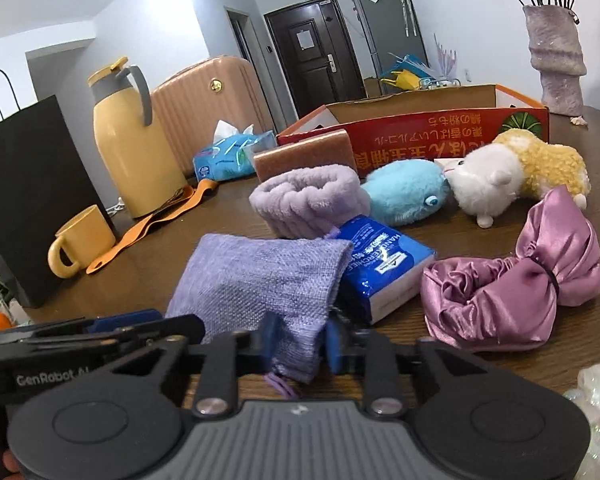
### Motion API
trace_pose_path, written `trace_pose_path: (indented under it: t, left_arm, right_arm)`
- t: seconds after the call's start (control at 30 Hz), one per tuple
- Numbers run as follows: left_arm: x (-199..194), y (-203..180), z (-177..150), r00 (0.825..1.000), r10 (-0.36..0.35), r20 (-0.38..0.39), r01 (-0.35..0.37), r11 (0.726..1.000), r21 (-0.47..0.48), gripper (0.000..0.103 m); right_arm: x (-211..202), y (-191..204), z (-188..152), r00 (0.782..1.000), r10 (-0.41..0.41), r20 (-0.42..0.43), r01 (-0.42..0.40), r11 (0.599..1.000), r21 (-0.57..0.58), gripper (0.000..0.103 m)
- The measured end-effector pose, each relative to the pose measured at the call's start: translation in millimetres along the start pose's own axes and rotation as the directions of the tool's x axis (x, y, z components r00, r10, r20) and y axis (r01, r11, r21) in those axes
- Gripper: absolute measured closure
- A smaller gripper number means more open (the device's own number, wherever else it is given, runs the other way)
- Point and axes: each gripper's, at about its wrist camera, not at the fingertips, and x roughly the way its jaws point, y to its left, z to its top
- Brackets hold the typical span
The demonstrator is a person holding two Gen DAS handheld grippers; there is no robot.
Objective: Organize soft objects
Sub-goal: 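Reach down and grasp the purple drawstring pouch with the right tool, then carry the pouch into the cardboard box and open the right tool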
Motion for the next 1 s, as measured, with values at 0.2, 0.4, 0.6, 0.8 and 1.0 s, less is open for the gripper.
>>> trace_pose_path:
  t: [0.2,0.4,0.6,0.8,1.0]
  left_arm:
    - [0.3,-2.0,3.6,0.998,-0.059,-0.021,0.058,0.997,-0.058,0.027]
    - [-37.9,-10.3,3.4,0.996,-0.082,0.046,0.082,0.996,-0.015,0.015]
    - [-24.6,-25.4,-0.2,0.992,-0.123,-0.009,0.123,0.992,0.002,0.015]
    - [-7.5,-27.7,-9.4,0.988,-0.145,-0.061,0.145,0.989,-0.005,0.073]
    - [-14.5,-28.0,-7.5,0.991,-0.132,-0.029,0.131,0.991,-0.014,0.094]
  right_arm:
    - [-16.9,-6.4,0.2,0.997,0.078,-0.009,-0.078,0.997,0.023,0.094]
    - [-68.8,-27.3,-10.7,0.988,0.137,-0.077,-0.135,0.99,0.033,0.094]
    - [-83.5,-34.7,-19.8,0.999,0.045,0.0,-0.045,0.998,0.039,0.055]
    - [-60.9,-47.1,-20.1,1.0,0.013,0.009,-0.014,0.994,0.104,0.073]
    - [-50.3,-40.5,-19.2,1.0,0.02,0.011,-0.021,0.997,0.076,0.099]
